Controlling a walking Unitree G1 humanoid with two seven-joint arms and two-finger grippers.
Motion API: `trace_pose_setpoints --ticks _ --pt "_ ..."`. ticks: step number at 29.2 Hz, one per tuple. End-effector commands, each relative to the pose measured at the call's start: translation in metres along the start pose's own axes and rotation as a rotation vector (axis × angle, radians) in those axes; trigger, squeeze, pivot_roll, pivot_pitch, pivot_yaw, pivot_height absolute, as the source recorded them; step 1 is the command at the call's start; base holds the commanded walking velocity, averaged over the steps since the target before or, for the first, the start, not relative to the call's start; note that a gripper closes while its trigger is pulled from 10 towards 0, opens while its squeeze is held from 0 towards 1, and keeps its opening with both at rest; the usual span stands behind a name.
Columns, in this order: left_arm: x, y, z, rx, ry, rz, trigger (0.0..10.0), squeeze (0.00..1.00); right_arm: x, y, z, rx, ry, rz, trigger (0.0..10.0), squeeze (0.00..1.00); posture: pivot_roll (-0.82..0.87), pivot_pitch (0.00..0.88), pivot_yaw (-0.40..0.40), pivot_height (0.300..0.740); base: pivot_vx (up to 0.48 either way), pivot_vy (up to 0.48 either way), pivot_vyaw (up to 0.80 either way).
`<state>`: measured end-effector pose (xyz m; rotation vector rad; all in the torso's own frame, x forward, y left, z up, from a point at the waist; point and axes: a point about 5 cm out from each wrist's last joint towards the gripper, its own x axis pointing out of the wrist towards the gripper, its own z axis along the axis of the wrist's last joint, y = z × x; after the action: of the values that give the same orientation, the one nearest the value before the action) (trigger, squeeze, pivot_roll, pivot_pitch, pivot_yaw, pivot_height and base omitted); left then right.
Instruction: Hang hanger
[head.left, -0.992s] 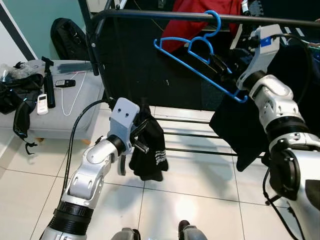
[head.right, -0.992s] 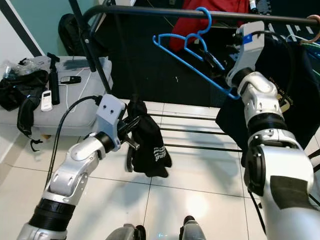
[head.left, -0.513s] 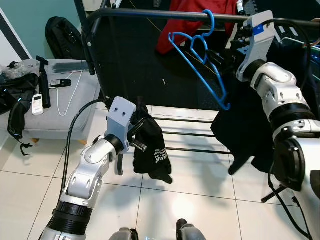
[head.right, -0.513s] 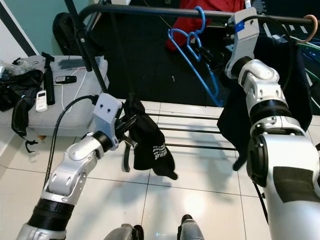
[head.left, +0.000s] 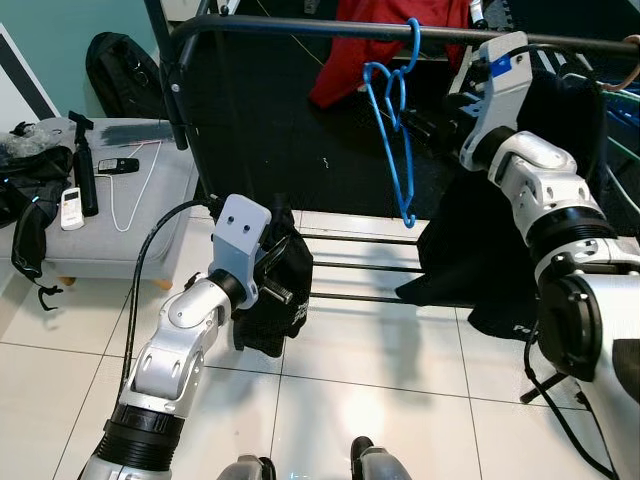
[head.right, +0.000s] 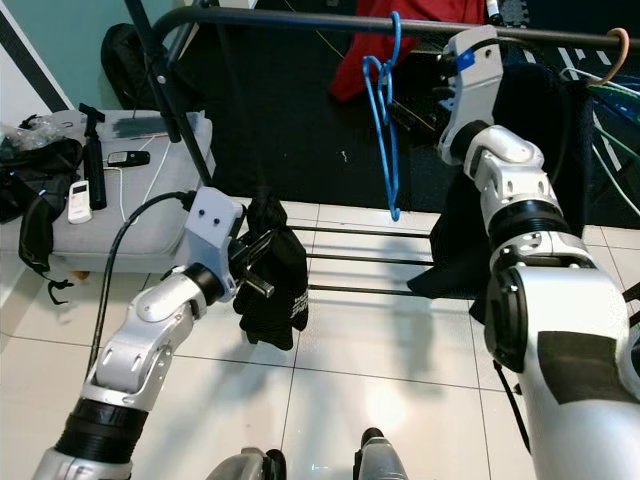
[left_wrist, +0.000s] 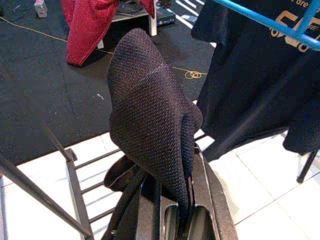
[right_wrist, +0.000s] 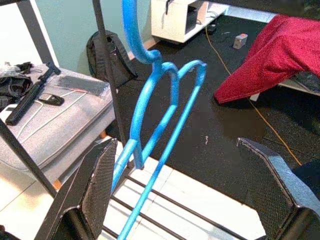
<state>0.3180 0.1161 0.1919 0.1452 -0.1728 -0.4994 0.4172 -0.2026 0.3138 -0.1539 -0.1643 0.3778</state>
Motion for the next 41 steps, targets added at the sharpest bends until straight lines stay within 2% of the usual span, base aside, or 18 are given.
trace_pose_setpoints --ticks 1,5,10,11,13,14,16,24,25,26,27,29,30,33,34,36,38,41 --pt "-0.004 -0.003 0.001 -0.001 -0.012 -0.017 10.0 0.00 0.001 0.002 -0.002 0.007 0.017 0.005 10.0 0.24 -0.03 0.270 -0.023 0.740 0.000 0.000 0.00" --pt "-0.003 -0.004 0.000 -0.002 -0.010 -0.020 10.0 0.00 -0.001 -0.002 -0.003 -0.002 0.034 -0.021 10.0 0.19 -0.03 0.269 -0.020 0.740 0.000 0.000 0.00" --pt "-0.003 -0.004 0.000 -0.002 -0.010 -0.020 10.0 0.00 -0.001 -0.002 -0.003 -0.002 0.034 -0.021 10.0 0.19 -0.03 0.269 -0.020 0.740 0.000 0.000 0.00" --pt "-0.003 -0.004 0.000 -0.003 -0.010 -0.022 10.0 0.00 -0.002 -0.006 -0.005 -0.012 0.054 -0.053 10.0 0.14 -0.03 0.267 -0.018 0.740 0.000 0.000 0.00" --pt "-0.003 -0.004 0.000 -0.003 -0.010 -0.022 10.0 0.00 -0.002 -0.006 -0.005 -0.012 0.054 -0.053 10.0 0.14 -0.03 0.267 -0.018 0.740 0.000 0.000 0.00" --pt "-0.002 -0.004 0.001 -0.002 -0.012 -0.027 10.0 0.00 -0.004 -0.009 -0.006 -0.018 0.068 -0.073 10.0 0.04 -0.03 0.264 -0.012 0.740 0.000 0.000 0.00" --pt "-0.001 -0.004 0.001 -0.001 -0.014 -0.030 10.0 0.00 -0.005 -0.010 -0.006 -0.019 0.069 -0.080 10.0 0.00 -0.03 0.261 -0.012 0.740 0.000 0.000 0.00" --pt "-0.001 -0.003 0.000 -0.027 0.000 -0.002 10.0 0.00 -0.004 -0.009 0.000 0.024 0.008 -0.053 10.0 0.00 -0.03 0.238 -0.027 0.740 0.000 0.000 0.00" --pt "-0.004 -0.001 -0.006 -0.042 0.030 0.017 10.0 0.00 -0.005 -0.007 -0.003 0.045 -0.020 -0.034 10.0 0.00 -0.03 0.230 -0.027 0.740 0.000 0.000 0.00" --pt "-0.011 0.005 -0.019 -0.047 0.081 0.073 10.0 0.00 -0.007 -0.001 -0.016 0.059 -0.050 -0.023 10.0 0.00 -0.04 0.212 -0.018 0.740 0.000 0.000 0.00" --pt "-0.011 0.005 -0.019 -0.047 0.081 0.073 10.0 0.00 -0.007 -0.001 -0.016 0.059 -0.050 -0.023 10.0 0.00 -0.04 0.212 -0.018 0.740 0.000 0.000 0.00" --pt "-0.024 0.014 -0.037 -0.058 0.142 0.162 10.0 0.00 -0.014 0.009 -0.039 0.064 -0.102 -0.042 10.0 0.00 -0.04 0.201 -0.008 0.740 0.000 0.000 0.00" --pt "-0.024 0.014 -0.037 -0.058 0.142 0.162 10.0 0.00 -0.014 0.009 -0.039 0.064 -0.102 -0.042 10.0 0.00 -0.04 0.201 -0.008 0.740 0.000 0.000 0.00" --pt "-0.042 0.026 -0.054 -0.144 0.174 0.270 10.0 0.00 -0.039 0.035 -0.066 0.113 -0.254 -0.157 10.0 0.00 -0.04 0.183 0.009 0.740 0.000 0.000 0.00" --pt "-0.042 0.026 -0.054 -0.144 0.174 0.270 10.0 0.00 -0.039 0.035 -0.066 0.113 -0.254 -0.157 10.0 0.00 -0.04 0.183 0.009 0.740 0.000 0.000 0.00" --pt "-0.046 0.028 -0.059 -0.156 0.183 0.291 10.0 0.00 -0.049 0.045 -0.072 0.128 -0.291 -0.192 10.0 0.00 -0.05 0.172 0.016 0.740 0.000 0.000 0.00" --pt "-0.049 0.028 -0.068 -0.144 0.206 0.312 10.0 0.00 -0.065 0.069 -0.090 0.151 -0.287 -0.225 10.0 0.00 -0.06 0.145 0.023 0.740 0.000 0.000 0.00" --pt "-0.049 0.028 -0.068 -0.144 0.206 0.312 10.0 0.00 -0.065 0.069 -0.090 0.151 -0.287 -0.225 10.0 0.00 -0.06 0.145 0.023 0.740 0.000 0.000 0.00"
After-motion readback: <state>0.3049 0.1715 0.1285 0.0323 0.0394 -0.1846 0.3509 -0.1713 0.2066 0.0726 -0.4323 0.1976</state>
